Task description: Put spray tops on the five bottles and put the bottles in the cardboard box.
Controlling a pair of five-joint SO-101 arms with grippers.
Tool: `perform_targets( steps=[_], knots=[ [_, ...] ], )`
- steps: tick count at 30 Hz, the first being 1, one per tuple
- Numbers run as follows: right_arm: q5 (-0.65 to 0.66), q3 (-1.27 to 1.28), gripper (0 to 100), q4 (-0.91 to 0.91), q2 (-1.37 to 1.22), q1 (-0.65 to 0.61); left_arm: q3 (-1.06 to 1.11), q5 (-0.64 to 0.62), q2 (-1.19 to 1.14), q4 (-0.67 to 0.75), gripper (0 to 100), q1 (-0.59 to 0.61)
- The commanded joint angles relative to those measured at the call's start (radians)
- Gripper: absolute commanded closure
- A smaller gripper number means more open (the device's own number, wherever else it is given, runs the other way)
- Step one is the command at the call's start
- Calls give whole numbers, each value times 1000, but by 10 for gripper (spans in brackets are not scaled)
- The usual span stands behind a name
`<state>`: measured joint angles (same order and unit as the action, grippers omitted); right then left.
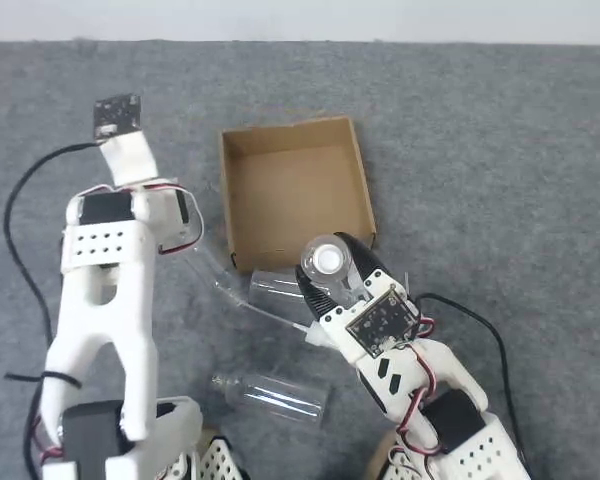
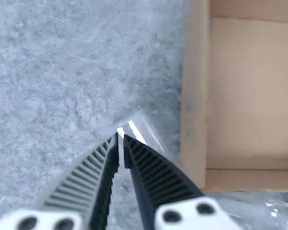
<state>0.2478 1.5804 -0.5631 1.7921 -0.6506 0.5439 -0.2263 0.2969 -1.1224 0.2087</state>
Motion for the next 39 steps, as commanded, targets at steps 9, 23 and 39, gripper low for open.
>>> perform_targets(
  steps=[9,23,39],
  knots=[
    [15,-25,992,-4,22,-4,163,12,63,279,989,92],
    [11,-132,992,-38,21,28,311,11,63,502,989,112],
    [15,-298,992,-30,19,25,312,11,61,505,988,115]
  ],
)
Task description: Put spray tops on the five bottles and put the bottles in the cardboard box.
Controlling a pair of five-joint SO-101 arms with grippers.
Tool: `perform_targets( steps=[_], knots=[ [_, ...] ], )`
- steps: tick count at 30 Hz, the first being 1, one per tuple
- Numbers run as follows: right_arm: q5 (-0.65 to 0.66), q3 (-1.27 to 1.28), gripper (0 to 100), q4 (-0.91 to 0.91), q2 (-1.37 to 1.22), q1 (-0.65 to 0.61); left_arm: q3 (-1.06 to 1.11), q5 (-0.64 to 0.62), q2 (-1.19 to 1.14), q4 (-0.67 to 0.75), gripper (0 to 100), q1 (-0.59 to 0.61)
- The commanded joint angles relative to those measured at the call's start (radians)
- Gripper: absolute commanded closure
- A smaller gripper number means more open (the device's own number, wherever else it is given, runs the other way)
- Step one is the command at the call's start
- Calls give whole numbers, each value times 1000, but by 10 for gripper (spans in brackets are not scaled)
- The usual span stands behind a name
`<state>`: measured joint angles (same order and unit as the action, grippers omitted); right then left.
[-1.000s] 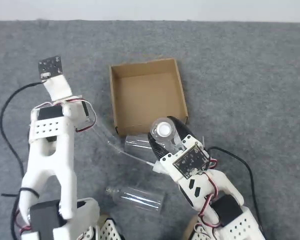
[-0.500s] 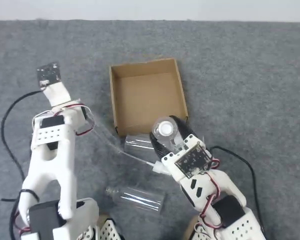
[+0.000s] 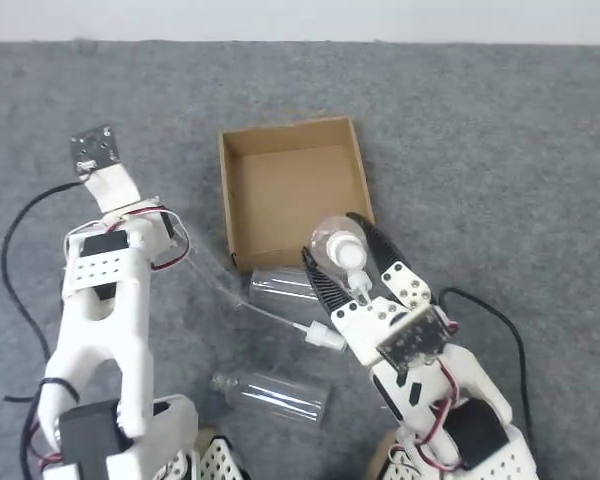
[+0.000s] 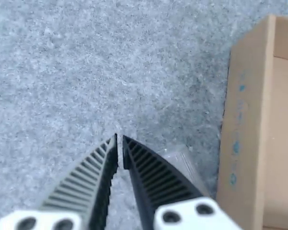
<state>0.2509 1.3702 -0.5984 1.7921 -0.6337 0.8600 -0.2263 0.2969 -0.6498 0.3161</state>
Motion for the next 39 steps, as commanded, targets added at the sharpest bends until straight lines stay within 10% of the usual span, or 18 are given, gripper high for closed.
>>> perform_targets(
  steps=[1,26,39],
  knots=[
    [12,-95,992,5,16,8,-4,11,61,32,988,8],
    [66,-499,992,352,-912,12,8,6,77,66,989,9],
    [66,-822,992,352,-1334,12,306,9,496,181,989,8]
  ],
)
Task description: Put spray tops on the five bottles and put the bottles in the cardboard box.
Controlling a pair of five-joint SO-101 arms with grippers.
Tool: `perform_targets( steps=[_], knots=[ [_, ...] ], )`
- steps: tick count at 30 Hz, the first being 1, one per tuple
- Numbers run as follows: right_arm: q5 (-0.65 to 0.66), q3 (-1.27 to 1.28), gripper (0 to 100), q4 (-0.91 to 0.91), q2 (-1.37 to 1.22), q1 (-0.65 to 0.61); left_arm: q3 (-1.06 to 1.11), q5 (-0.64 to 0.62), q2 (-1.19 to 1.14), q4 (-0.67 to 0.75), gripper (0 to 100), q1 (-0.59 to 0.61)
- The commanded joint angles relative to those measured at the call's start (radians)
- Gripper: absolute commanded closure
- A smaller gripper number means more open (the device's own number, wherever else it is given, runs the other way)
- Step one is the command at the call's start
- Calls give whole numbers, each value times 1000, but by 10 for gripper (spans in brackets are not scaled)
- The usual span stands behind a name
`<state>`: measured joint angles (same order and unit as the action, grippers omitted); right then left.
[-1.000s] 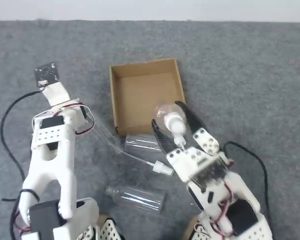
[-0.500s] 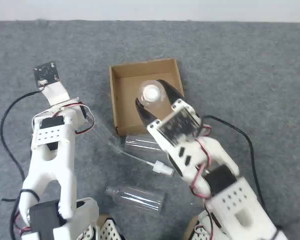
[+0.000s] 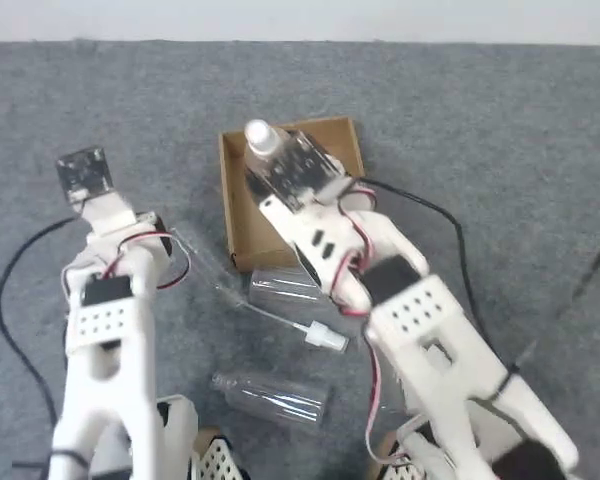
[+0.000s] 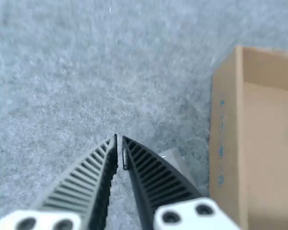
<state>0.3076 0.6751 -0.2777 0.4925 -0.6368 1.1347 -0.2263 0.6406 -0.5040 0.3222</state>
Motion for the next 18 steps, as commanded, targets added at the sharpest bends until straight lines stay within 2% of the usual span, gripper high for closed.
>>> perform_targets(
  steps=[1,8,18],
  knots=[
    [8,-150,992,31,-67,15,45,9,175,35,989,0],
    [-66,-336,992,28,-286,16,99,9,278,35,989,-3],
    [-68,-552,992,21,-567,18,111,9,302,35,989,-3]
  ],
)
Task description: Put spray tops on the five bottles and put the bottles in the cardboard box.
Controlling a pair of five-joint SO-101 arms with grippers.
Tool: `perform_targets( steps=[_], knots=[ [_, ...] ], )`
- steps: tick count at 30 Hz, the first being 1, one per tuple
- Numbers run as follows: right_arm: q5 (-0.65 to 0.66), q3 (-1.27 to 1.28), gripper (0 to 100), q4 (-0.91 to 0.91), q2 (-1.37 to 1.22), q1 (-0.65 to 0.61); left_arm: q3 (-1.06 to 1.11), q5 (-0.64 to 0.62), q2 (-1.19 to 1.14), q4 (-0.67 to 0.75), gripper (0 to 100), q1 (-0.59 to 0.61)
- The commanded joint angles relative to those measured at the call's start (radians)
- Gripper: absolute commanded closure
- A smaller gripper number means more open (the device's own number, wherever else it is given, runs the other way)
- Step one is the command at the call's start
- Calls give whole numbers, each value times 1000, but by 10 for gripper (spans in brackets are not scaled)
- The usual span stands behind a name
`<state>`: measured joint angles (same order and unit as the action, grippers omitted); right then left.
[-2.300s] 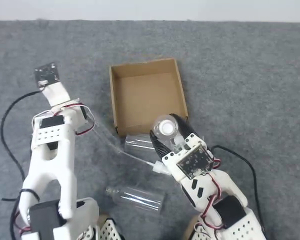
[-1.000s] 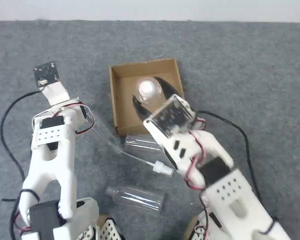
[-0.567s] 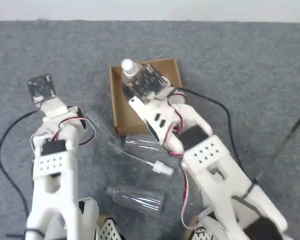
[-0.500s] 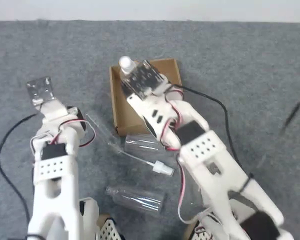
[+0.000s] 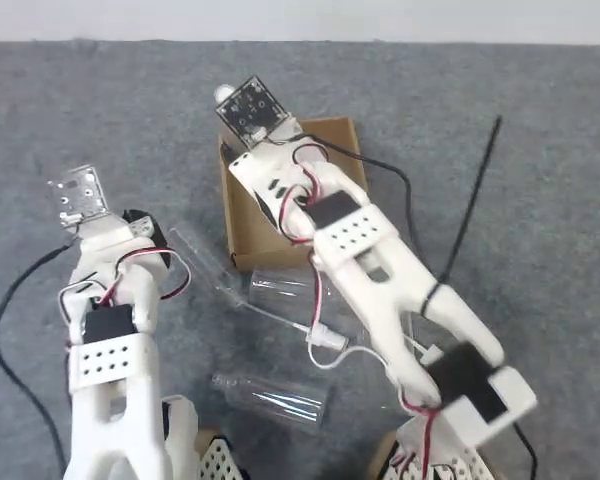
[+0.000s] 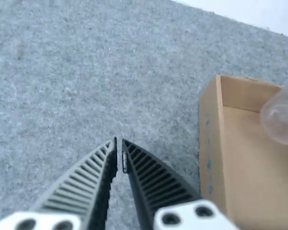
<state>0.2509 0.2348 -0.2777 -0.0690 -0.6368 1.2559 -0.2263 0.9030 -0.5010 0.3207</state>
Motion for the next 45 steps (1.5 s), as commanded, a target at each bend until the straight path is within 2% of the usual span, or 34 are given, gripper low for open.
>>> perform_targets(
  steps=[1,6,18,28,45],
  knots=[
    [-11,-129,992,24,-27,18,-10,9,40,32,989,0],
    [-17,-218,992,28,-130,18,-10,9,43,32,989,0],
    [-212,-496,989,28,-433,53,-10,9,41,32,988,-3],
    [-216,-651,990,19,-611,54,-10,9,46,32,988,-3],
    [-215,-646,989,22,-677,73,-8,9,40,32,988,-3]
  ],
)
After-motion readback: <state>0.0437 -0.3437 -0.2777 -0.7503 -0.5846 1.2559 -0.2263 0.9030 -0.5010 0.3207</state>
